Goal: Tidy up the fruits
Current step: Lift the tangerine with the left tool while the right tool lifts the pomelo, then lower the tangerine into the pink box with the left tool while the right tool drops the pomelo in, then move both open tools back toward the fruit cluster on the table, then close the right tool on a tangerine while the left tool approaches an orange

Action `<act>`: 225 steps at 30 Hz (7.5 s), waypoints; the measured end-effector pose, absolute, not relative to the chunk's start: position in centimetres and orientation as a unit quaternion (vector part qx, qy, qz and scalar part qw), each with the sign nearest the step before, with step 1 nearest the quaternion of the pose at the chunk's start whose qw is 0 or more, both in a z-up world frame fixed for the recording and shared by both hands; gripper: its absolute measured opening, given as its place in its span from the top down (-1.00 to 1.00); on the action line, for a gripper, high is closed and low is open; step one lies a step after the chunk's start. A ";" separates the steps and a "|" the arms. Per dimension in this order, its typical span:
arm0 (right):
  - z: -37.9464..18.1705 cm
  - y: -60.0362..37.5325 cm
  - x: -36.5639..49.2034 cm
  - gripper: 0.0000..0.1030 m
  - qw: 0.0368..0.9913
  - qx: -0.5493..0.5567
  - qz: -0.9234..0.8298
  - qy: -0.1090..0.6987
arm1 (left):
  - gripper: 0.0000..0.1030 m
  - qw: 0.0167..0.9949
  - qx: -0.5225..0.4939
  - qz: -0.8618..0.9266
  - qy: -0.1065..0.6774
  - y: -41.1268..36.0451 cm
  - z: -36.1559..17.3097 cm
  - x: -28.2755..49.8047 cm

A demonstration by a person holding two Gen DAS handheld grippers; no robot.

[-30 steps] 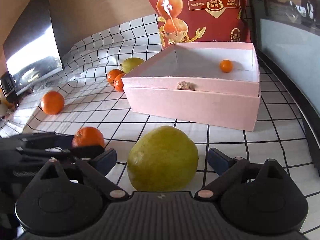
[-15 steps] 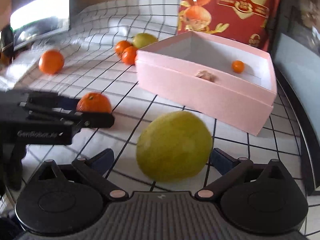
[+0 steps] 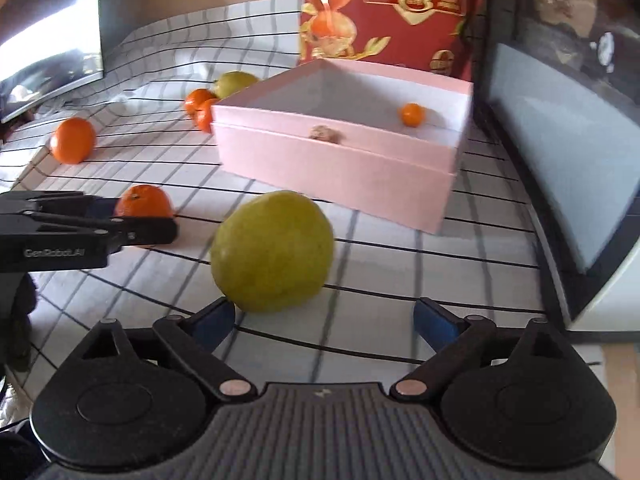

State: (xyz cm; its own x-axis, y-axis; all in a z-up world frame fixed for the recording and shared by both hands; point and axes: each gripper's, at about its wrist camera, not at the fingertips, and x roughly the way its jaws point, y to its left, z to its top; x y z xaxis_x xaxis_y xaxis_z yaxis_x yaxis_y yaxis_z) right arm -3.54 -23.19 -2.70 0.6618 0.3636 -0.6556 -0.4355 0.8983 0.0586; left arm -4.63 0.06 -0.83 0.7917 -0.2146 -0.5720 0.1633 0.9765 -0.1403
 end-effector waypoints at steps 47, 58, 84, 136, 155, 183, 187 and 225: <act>-2.9 -20.5 -2.7 -0.52 0.916 -0.043 0.229 0.326 | -0.03 0.946 -0.039 -0.097 0.308 0.1 -0.8 -4.6; -2.6 -19.7 -3.2 -0.19 0.917 -0.059 0.231 0.321 | -0.03 0.946 -0.033 -0.094 0.308 0.0 -0.8 -4.6; 12.2 -19.2 12.1 -0.18 0.949 0.011 0.136 0.285 | -0.04 0.912 -0.039 -0.146 0.381 -5.1 5.2 15.1; 6.9 -4.5 11.8 -0.23 0.905 -0.103 0.242 0.334 | 0.01 0.969 -0.175 0.087 0.151 15.3 4.4 1.3; 2.6 0.2 12.6 0.11 0.885 -0.112 0.274 0.360 | 0.01 0.969 -0.181 0.104 0.131 16.1 4.4 1.5; 2.9 0.1 9.9 0.18 0.894 -0.124 0.290 0.319 | 0.01 0.969 -0.165 0.130 0.128 16.0 4.5 1.4; 2.4 1.9 9.5 -0.04 0.897 -0.147 0.291 0.300 | 0.01 0.973 -0.148 0.123 0.126 15.6 4.4 1.5; 1.3 2.7 10.6 -0.17 0.889 -0.023 0.328 0.320 | 0.01 0.971 -0.082 0.200 0.101 15.3 5.0 0.7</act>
